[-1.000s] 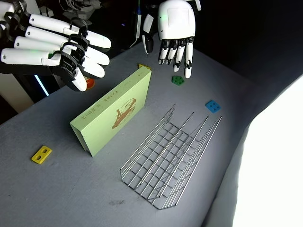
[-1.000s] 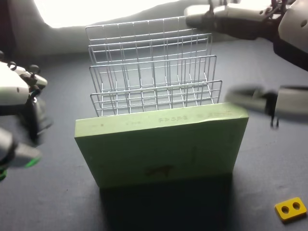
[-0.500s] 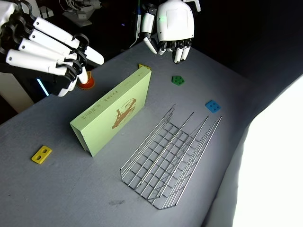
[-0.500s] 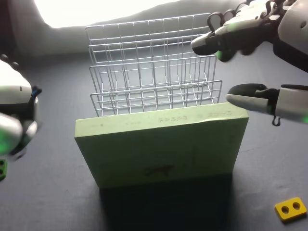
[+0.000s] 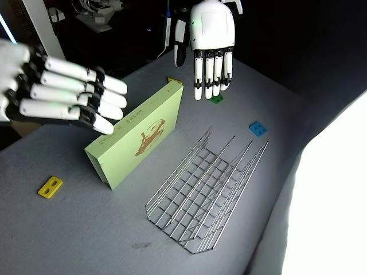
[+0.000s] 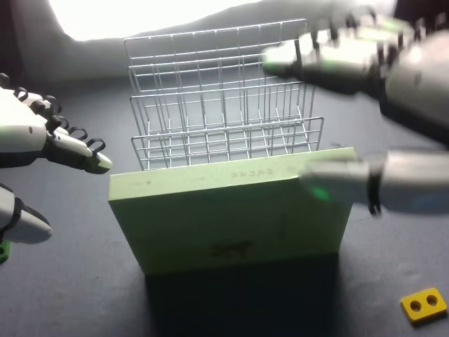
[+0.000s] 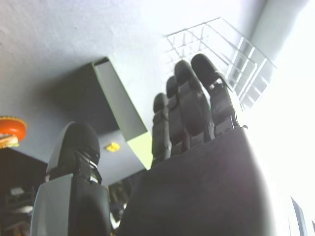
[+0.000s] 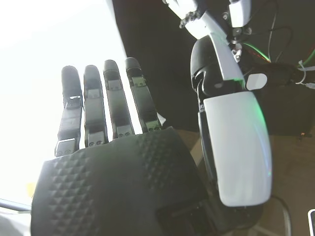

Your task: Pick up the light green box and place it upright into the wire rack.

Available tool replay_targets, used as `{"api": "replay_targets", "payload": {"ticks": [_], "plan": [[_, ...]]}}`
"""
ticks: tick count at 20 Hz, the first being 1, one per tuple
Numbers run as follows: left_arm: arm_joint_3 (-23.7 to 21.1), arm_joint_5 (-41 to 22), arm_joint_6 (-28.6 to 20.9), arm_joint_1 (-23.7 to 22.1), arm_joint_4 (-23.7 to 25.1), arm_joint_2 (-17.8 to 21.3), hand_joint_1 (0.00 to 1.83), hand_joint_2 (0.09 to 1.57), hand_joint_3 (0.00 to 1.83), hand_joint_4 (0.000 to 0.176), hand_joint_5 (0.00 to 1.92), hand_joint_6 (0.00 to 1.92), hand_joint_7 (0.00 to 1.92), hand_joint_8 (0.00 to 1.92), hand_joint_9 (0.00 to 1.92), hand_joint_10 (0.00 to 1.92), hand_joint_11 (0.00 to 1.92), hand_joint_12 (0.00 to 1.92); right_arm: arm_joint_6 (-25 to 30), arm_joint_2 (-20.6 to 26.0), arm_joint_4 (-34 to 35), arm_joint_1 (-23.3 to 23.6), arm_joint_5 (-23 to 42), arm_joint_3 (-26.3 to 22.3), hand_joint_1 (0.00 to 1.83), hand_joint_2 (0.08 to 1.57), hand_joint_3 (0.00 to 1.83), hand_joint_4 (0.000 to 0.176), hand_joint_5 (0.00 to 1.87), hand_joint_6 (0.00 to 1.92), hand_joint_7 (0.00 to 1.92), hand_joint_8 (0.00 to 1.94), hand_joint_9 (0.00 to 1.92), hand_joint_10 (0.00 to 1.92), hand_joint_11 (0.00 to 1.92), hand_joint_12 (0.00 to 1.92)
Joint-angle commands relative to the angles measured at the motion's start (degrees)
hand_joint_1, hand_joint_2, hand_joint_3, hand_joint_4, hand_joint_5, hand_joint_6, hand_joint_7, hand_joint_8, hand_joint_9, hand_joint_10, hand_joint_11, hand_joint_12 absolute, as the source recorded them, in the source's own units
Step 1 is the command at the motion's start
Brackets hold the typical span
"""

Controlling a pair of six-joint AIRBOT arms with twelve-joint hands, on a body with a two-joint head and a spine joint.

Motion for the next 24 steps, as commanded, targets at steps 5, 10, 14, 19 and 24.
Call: {"api": "replay_targets", "payload": {"ticks": [5, 10, 14, 19, 24], "plan": [[0.1, 4.6, 0.1, -0.4, 0.7, -0.1, 0.42, 1.19, 0.00, 0.079, 0.07, 0.00, 0.15, 0.00, 0.14, 0.00, 0.00, 0.55, -2.3, -3.7, 10.0, 3.5, -4.0, 3.2, 0.50, 1.11, 0.00, 0.000, 0.09, 0.00, 0.13, 0.00, 0.09, 0.06, 0.00, 0.42], [1.2, 4.6, 0.1, -0.4, 0.7, -0.4, 0.32, 1.18, 0.00, 0.079, 0.01, 0.00, 0.07, 0.00, 0.06, 0.00, 0.00, 0.16, -2.3, -6.8, 14.1, 5.3, -11.5, 6.9, 0.41, 1.11, 0.00, 0.000, 0.02, 0.00, 0.07, 0.00, 0.04, 0.01, 0.00, 0.27], [2.2, 4.7, -0.4, 0.1, 0.7, -0.5, 0.31, 1.16, 0.00, 0.082, 0.05, 0.02, 0.11, 0.01, 0.11, 0.02, 0.00, 0.20, -2.3, -10.6, 16.4, 7.1, -15.9, 10.9, 0.46, 1.07, 0.00, 0.000, 0.03, 0.00, 0.07, 0.00, 0.04, 0.00, 0.00, 0.17], [3.1, 5.5, -1.3, 1.5, 0.7, -0.5, 0.44, 1.14, 0.00, 0.056, 0.09, 0.00, 0.10, 0.00, 0.07, 0.01, 0.00, 0.30, -2.4, -17.8, 16.2, 9.5, -22.3, 18.4, 0.54, 1.03, 0.00, 0.000, 0.00, 0.00, 0.03, 0.00, 0.00, 0.00, 0.00, 0.00], [3.3, 6.6, -1.4, 2.0, 0.7, -0.4, 0.52, 1.17, 0.01, 0.049, 0.05, 0.00, 0.08, 0.00, 0.06, 0.01, 0.00, 0.32, -2.2, -22.9, 12.8, 11.4, -29.0, 23.3, 0.94, 1.01, 0.00, 0.003, 0.00, 0.00, 0.00, 0.00, 0.00, 0.00, 0.00, 0.00]]}}
